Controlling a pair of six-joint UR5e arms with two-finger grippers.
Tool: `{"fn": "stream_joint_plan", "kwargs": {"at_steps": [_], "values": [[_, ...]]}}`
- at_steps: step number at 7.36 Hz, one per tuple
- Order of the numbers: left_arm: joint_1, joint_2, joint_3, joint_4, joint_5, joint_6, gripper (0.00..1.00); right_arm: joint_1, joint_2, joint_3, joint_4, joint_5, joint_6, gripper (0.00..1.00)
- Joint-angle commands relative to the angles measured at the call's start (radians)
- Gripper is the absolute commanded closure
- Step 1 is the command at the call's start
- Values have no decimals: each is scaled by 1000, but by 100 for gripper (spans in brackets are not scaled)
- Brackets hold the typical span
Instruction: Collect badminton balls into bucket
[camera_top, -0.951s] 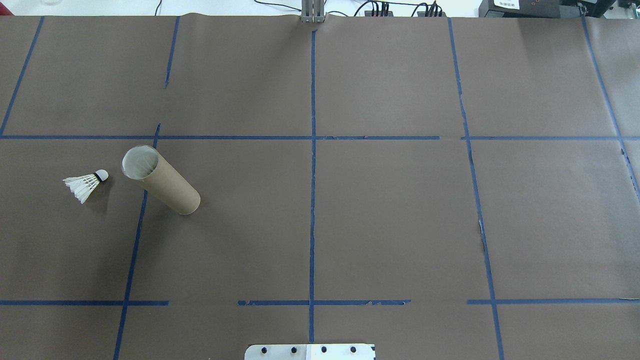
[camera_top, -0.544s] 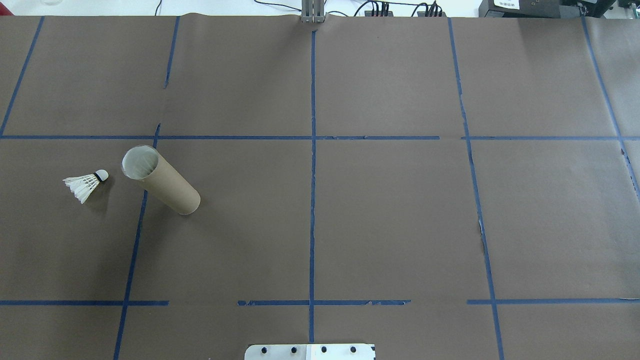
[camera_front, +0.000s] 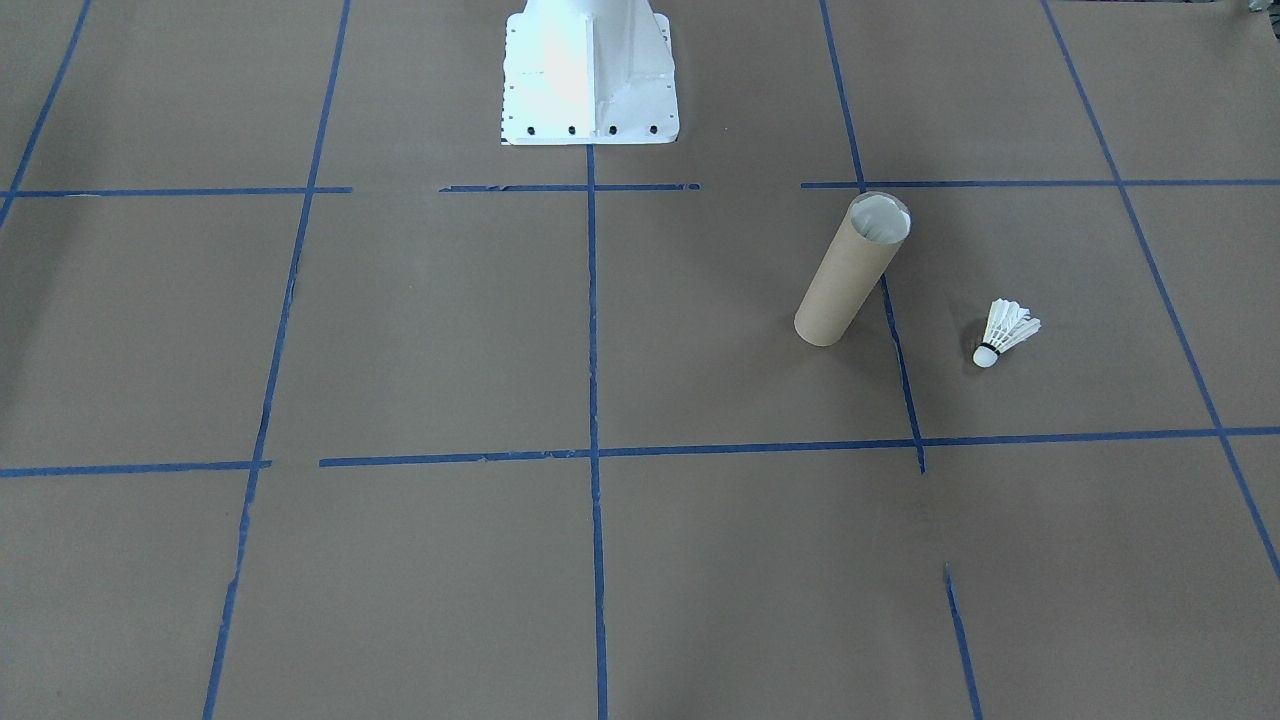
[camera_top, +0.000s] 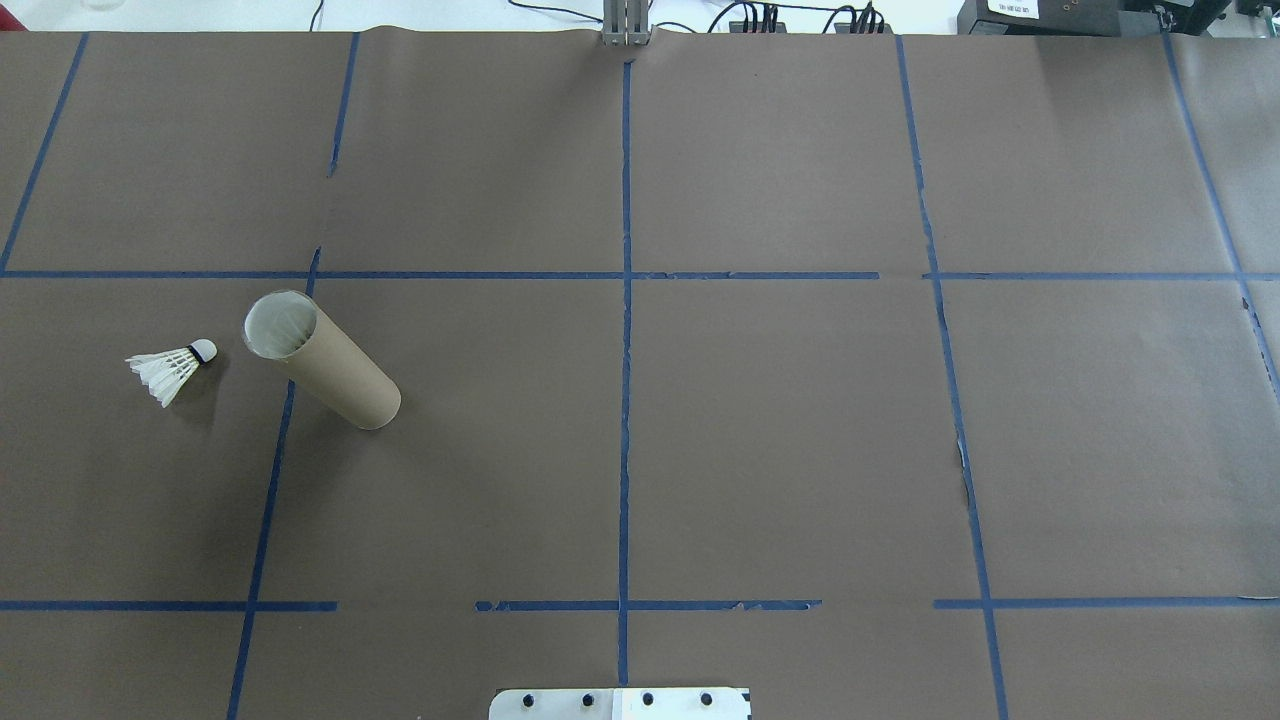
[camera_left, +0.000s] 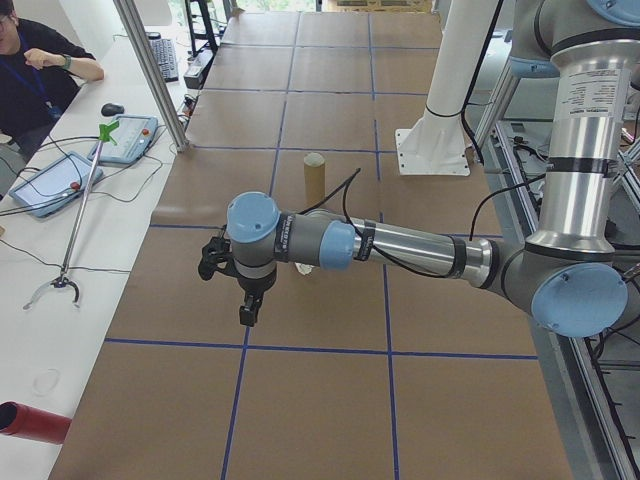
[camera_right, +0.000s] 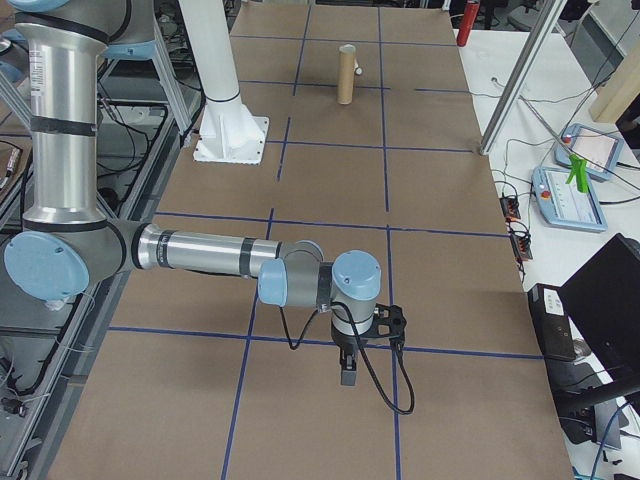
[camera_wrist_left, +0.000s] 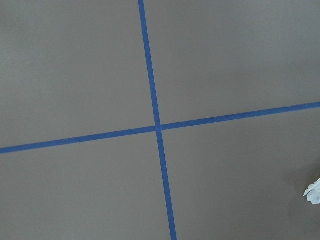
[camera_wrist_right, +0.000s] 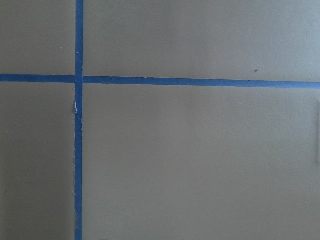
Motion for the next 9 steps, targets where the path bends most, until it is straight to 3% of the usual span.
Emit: {"fn": "stream_joint_plan", "kwargs": {"at_steps": [1,3,5,7,9], "values": [[-1,-13,25,-2,-64,-22,0,0,0,-1,0,0,0,0],[56,-13,5,-27,-73,-46,0,0,0,0,0,0,0,0],[132,-11,5,-62,-67,-283,0,0,0,-1,0,0,0,0],[192,21,11,-216,-63,-519,0,0,0,-1,0,0,0,0],[219,94,19,-460,-63,-761,0,0,0,-1,0,0,0,0]]}}
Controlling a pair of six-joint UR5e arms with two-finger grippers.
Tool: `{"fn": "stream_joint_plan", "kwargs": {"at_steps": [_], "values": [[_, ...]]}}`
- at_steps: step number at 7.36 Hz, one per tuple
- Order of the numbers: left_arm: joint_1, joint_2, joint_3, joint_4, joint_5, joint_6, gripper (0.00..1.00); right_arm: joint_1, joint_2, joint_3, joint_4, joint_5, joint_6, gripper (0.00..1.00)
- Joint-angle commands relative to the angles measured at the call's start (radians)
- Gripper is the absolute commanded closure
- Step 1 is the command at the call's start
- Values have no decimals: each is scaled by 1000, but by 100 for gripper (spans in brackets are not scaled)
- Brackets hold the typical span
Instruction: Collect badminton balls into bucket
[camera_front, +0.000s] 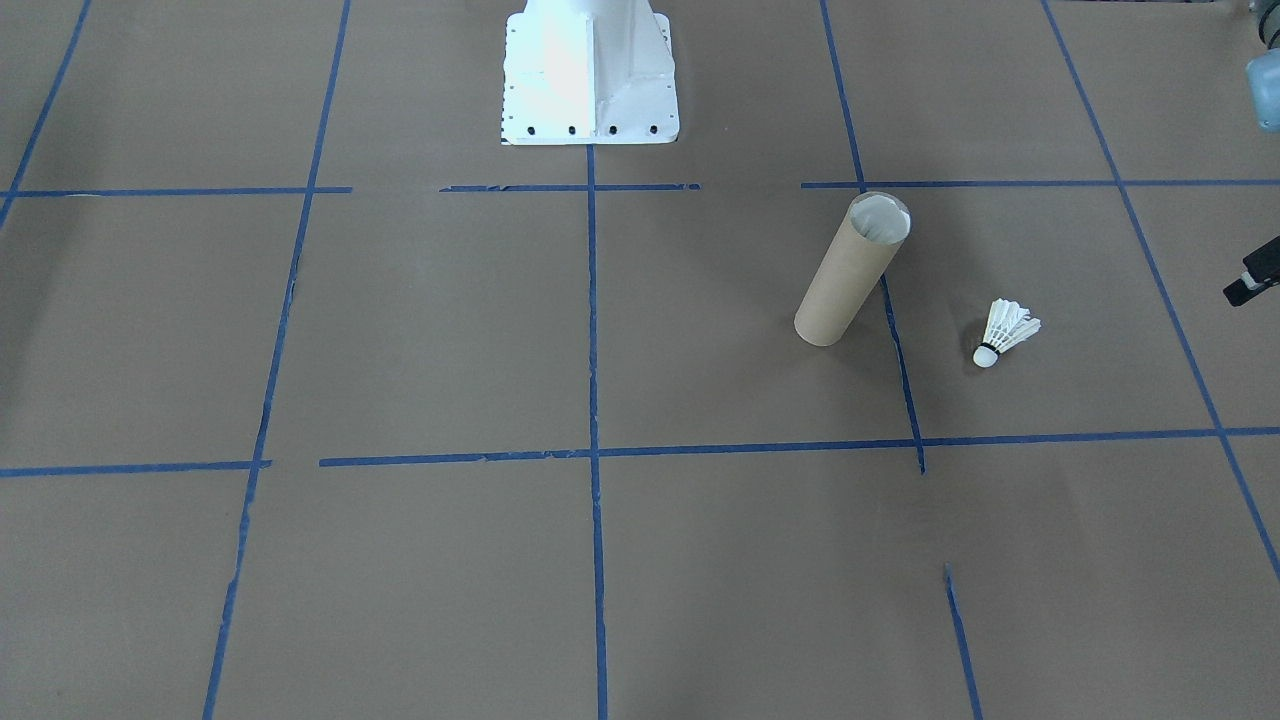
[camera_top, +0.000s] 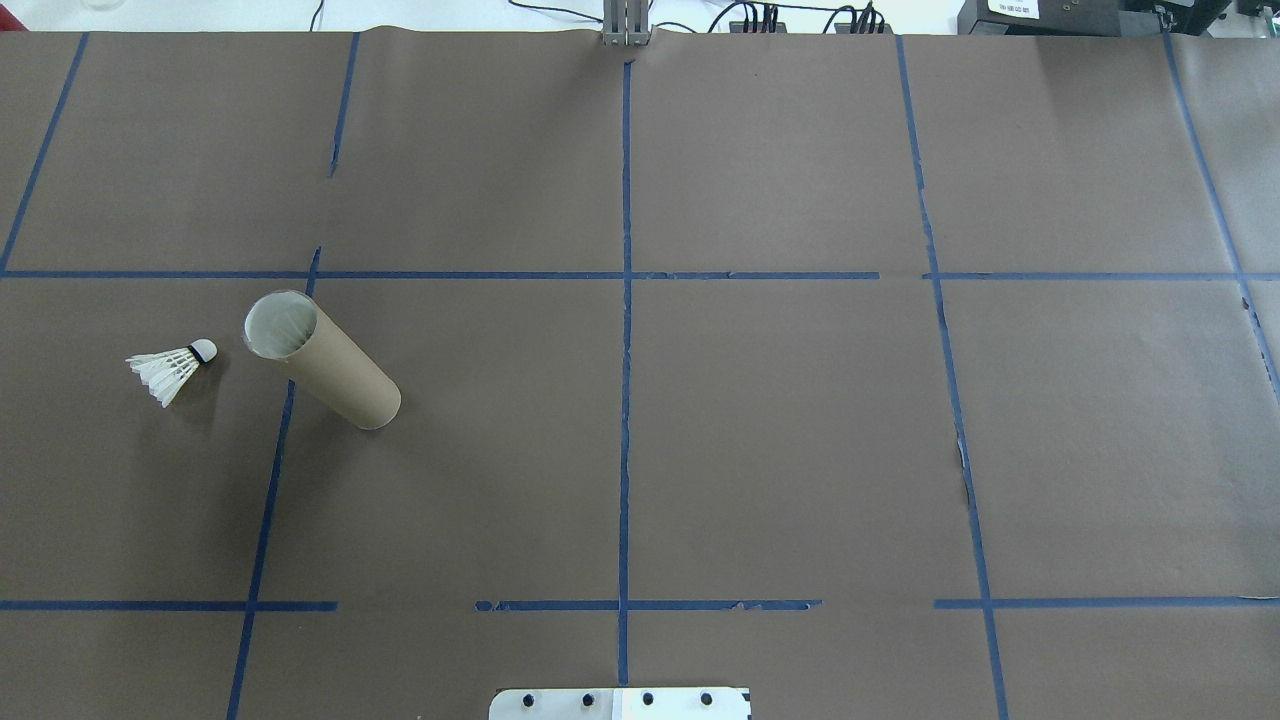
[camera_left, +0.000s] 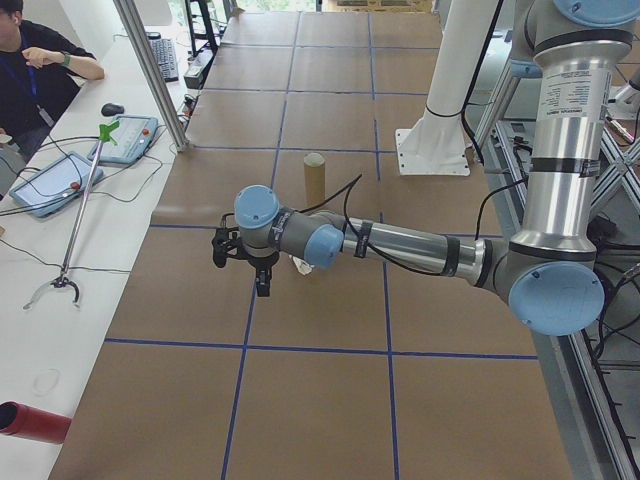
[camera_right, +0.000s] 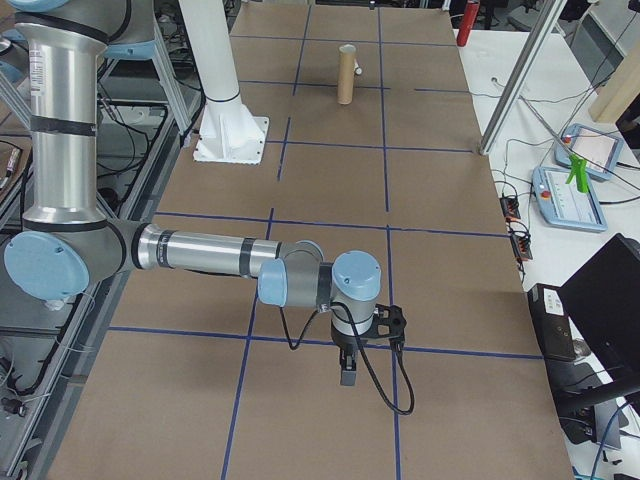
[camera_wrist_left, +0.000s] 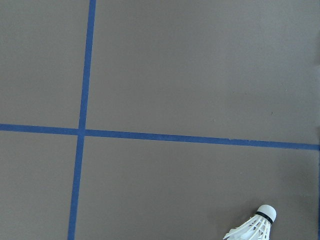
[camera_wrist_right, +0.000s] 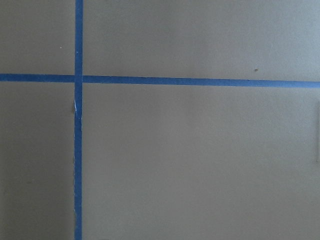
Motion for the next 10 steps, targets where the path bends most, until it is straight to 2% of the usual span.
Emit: {"fn": "stream_joint_plan", "kwargs": {"at_steps": [1,2,3,4,5,8,10], "values": [[53,64,6,-256,2,-284,0,0,0,0,0,0,0,0],[99,74,19,-366,6,-412,0,0,0,0,0,0,0,0],[162,78,35,-495,49,-567,0,0,0,0,0,0,0,0],[267,78,73,-635,151,-727,0,0,0,0,0,0,0,0],[297,78,111,-785,164,-844,0,0,0,0,0,0,0,0],[363,111,168,-1013,178,-1016,0,0,0,0,0,0,0,0],[431,111,241,-1166,282,-1128,0,0,0,0,0,0,0,0]]}}
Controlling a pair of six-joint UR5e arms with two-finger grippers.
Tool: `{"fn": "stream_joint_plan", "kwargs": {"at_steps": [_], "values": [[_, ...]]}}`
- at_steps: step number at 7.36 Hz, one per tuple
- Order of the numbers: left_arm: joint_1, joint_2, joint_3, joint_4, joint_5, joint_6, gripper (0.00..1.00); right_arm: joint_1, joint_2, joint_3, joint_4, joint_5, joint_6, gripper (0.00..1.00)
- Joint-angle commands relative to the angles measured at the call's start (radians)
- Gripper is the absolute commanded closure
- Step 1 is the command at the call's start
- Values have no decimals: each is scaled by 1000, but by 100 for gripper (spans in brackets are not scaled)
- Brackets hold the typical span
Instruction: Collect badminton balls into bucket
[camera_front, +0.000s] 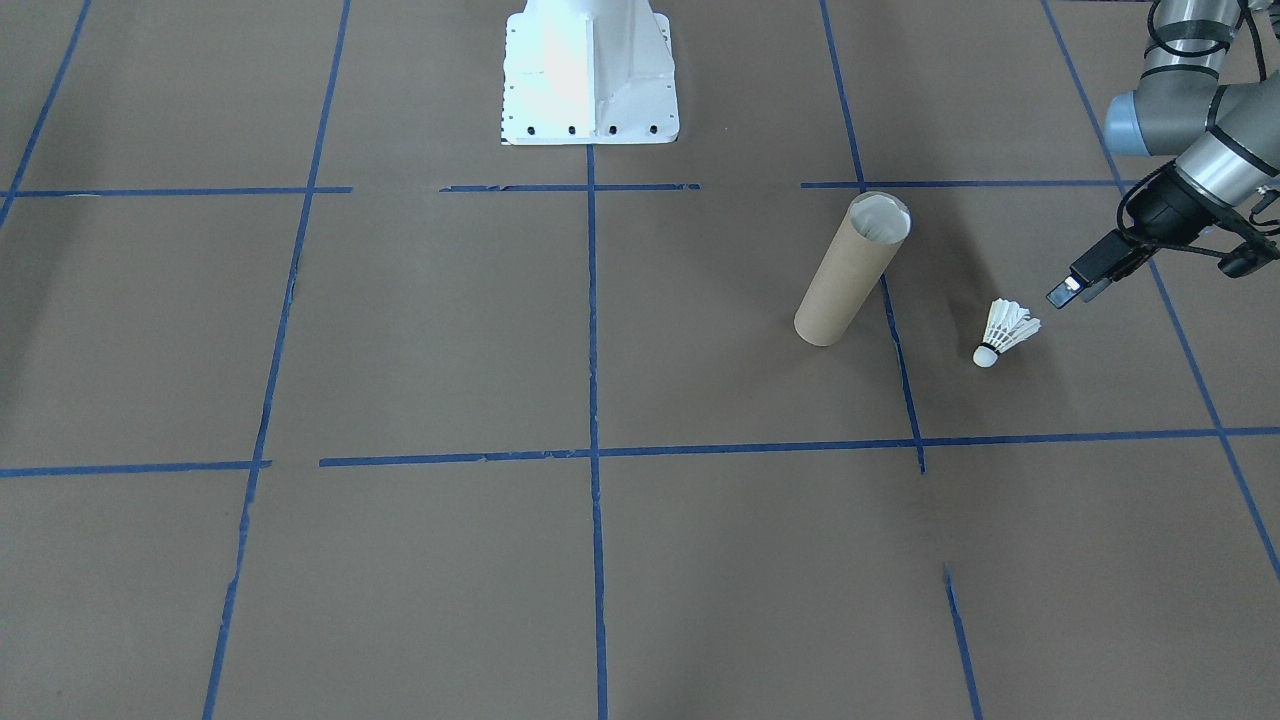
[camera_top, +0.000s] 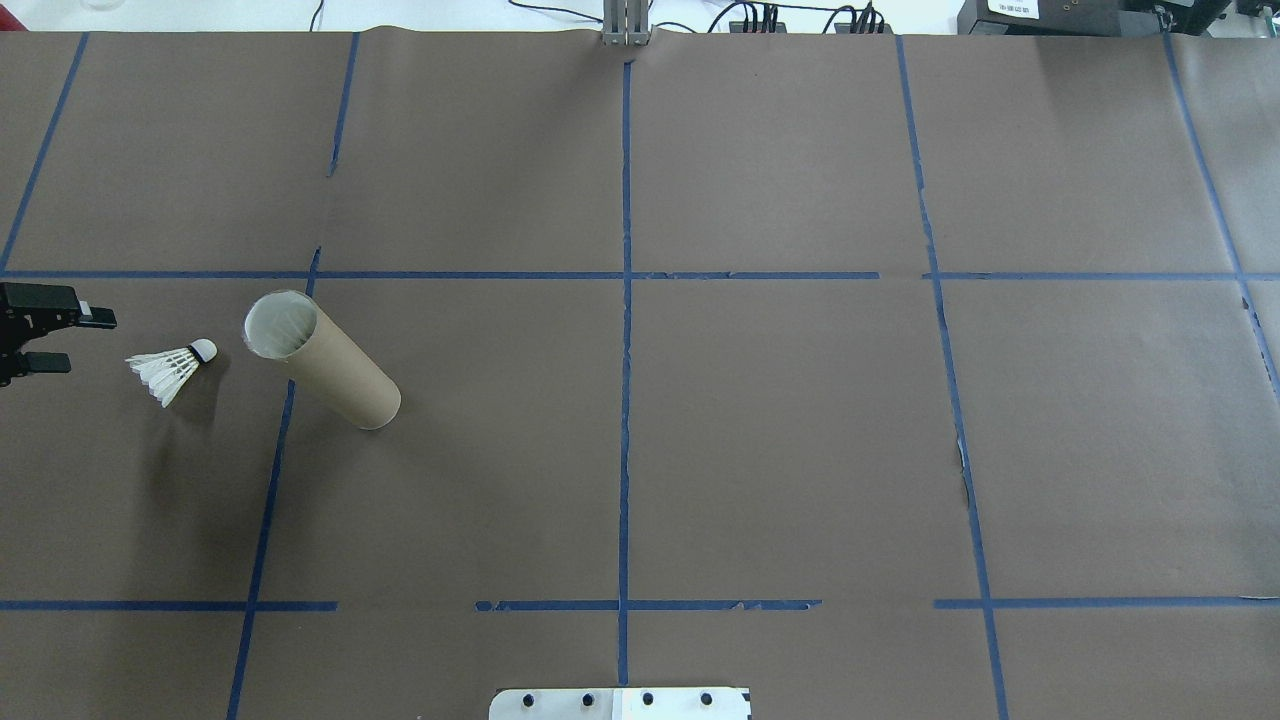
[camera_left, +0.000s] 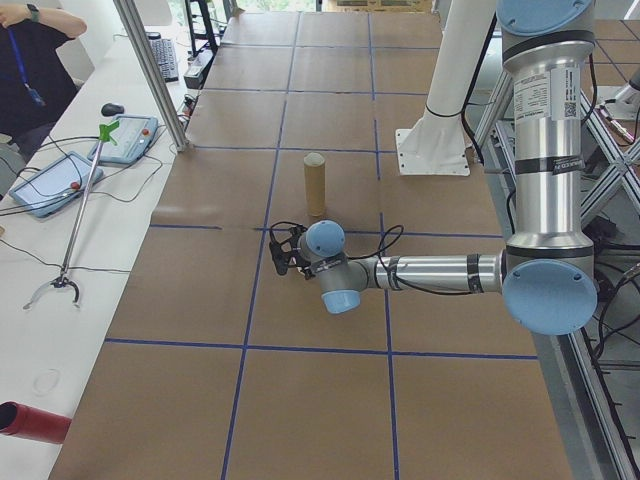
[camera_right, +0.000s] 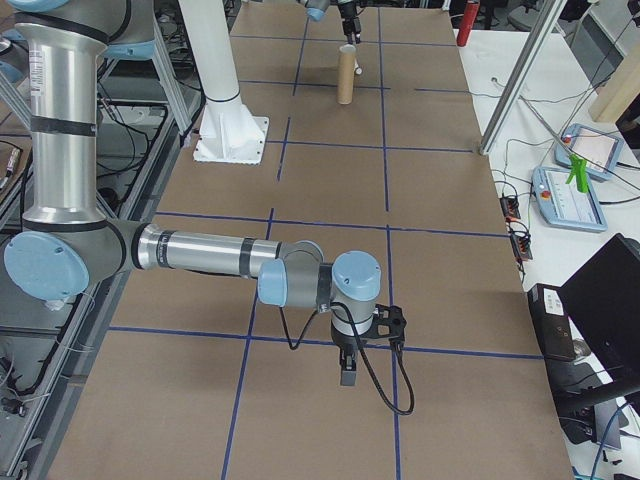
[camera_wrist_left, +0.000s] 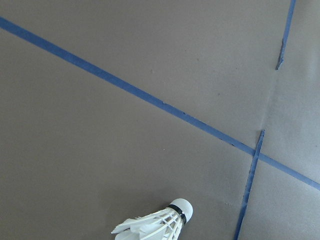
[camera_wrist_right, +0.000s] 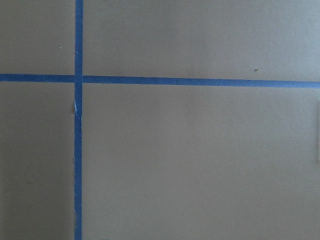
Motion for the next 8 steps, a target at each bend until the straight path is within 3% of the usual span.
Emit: {"fn": "stream_joint_plan", "kwargs": {"at_steps": [1,5,8], "values": [[81,-1,44,-109,99,-120,0,0,0,0,0,0,0,0],[140,-25,44,-115,203,-286,22,0,0,0,0,0,0,0],[140,-24,62,-112,203,-350,59,0,0,0,0,0,0,0]]}}
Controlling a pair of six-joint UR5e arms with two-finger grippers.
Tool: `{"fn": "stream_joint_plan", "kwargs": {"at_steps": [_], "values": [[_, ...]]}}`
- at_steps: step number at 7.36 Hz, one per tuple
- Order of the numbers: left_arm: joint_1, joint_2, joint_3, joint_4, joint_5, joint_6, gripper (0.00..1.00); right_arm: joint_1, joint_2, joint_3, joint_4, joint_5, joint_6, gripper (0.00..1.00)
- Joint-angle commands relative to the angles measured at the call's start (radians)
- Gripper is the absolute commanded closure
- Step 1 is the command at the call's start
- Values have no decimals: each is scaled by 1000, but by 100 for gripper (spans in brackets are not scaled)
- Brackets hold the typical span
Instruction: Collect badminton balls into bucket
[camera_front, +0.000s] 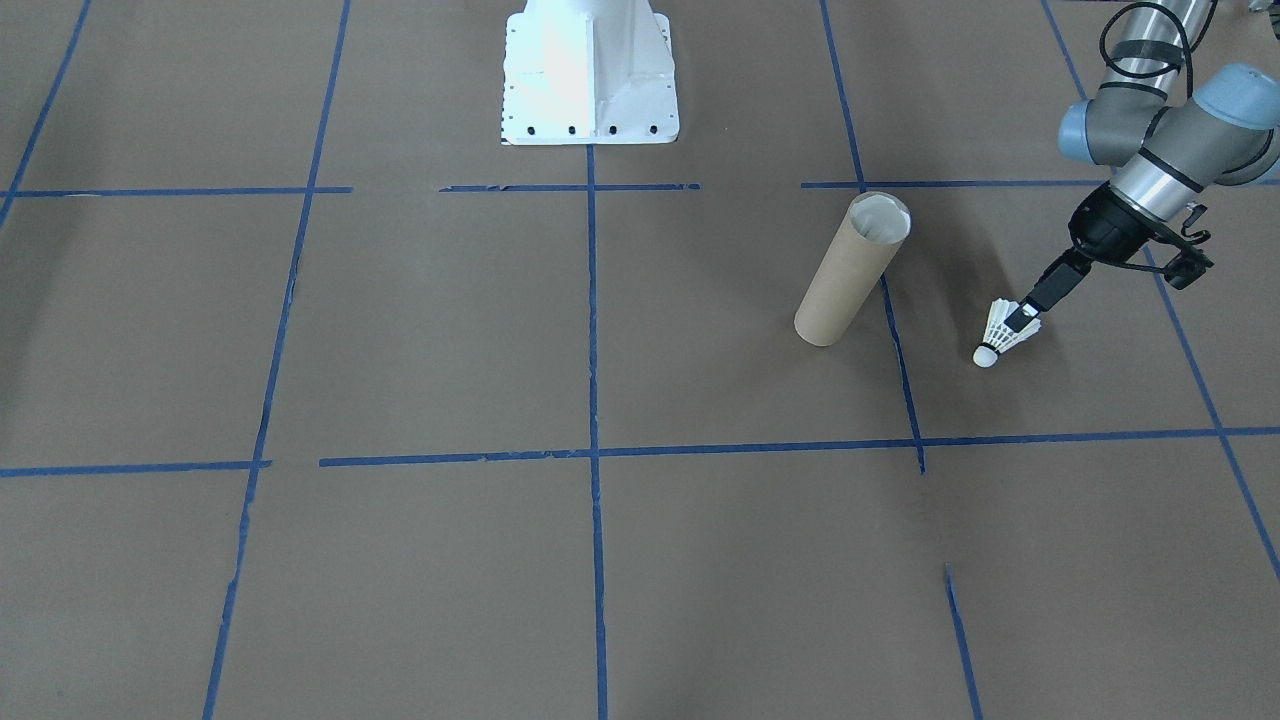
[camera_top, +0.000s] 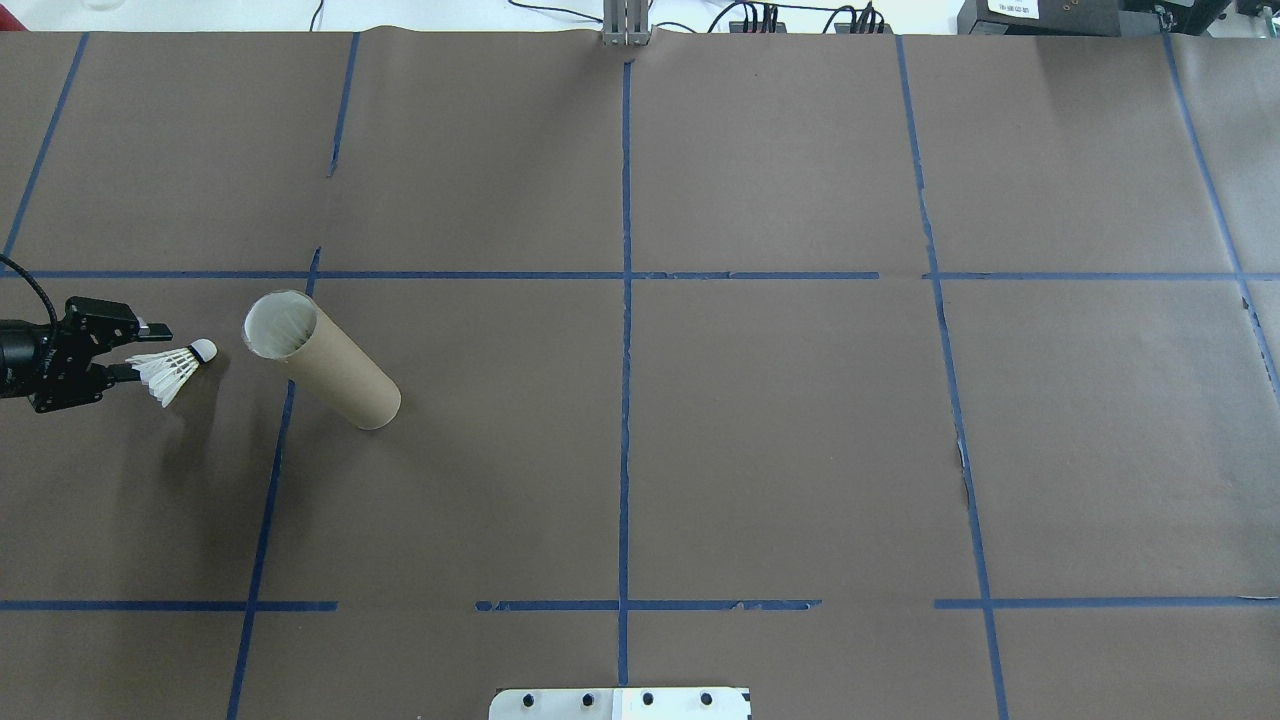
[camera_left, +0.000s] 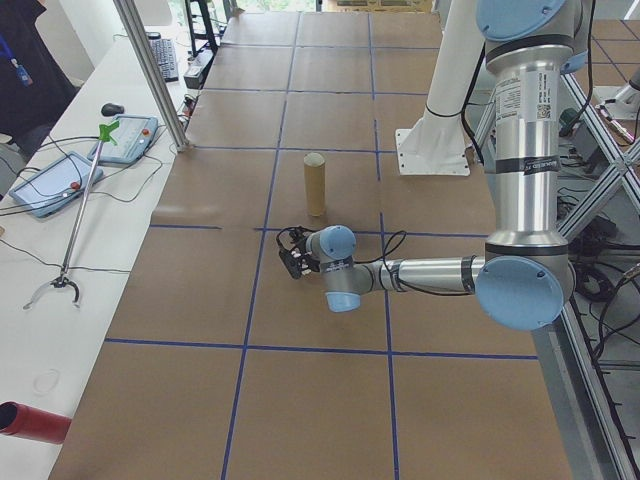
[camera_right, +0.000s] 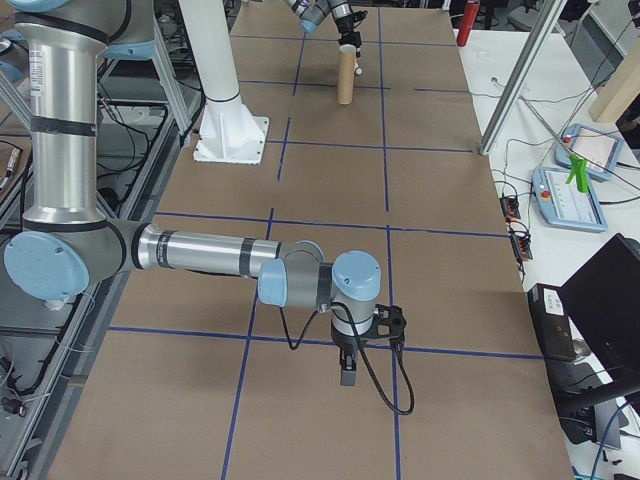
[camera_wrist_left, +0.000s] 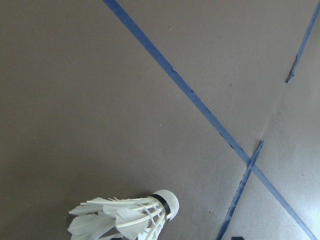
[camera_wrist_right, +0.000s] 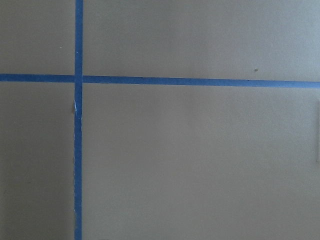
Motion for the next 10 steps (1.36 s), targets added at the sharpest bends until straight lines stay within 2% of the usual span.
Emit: {"fn": "stream_joint_plan", "kwargs": {"at_steps": [1,3,4,5,6,7,10], "values": [[1,1,19,1,1,-13,69,0,0,0,0,0,0,0],[2,3,29,-1,0,-24,80,0,0,0,0,0,0,0],[2,1,17,-2,0,-57,92,0,0,0,0,0,0,0],[2,1,-9,-2,-9,-67,100,0,0,0,0,0,0,0],[2,1,-43,10,-25,-67,100,0,0,0,0,0,0,0],[2,-3,-75,31,-66,-64,100,0,0,0,0,0,0,0],[-5,-2,-257,243,-132,8,100,0,0,2,0,0,0,0]]}}
